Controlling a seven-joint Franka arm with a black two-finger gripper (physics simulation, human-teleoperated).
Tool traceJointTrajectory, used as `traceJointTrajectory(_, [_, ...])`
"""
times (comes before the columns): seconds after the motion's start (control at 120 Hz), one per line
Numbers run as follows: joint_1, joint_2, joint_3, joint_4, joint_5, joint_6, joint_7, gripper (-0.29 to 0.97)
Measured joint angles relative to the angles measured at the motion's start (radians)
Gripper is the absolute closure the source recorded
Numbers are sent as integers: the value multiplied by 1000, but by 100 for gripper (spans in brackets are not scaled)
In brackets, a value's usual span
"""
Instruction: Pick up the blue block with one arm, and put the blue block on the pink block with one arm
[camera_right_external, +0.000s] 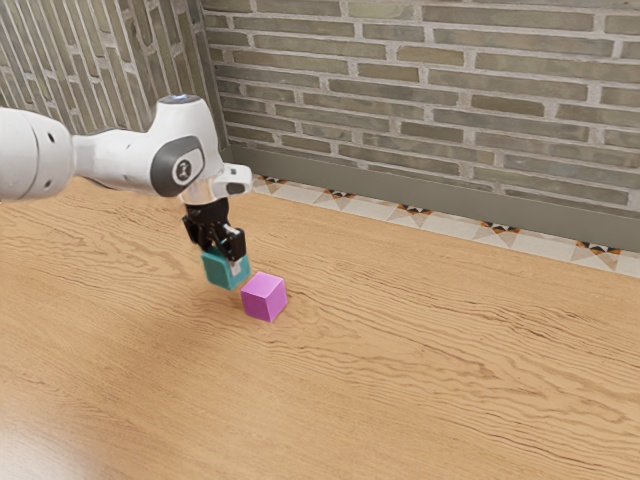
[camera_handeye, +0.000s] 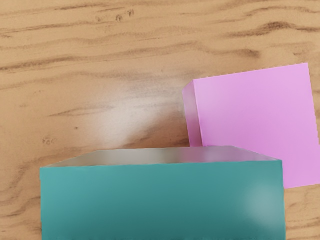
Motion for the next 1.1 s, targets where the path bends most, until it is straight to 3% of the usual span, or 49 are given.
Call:
traceJointTrajectory(0.55, [-92,204,35,328,1,-172,-49,36])
traceJointTrajectory(1.1, [-152,247,60,405,-4,-226,-78,36])
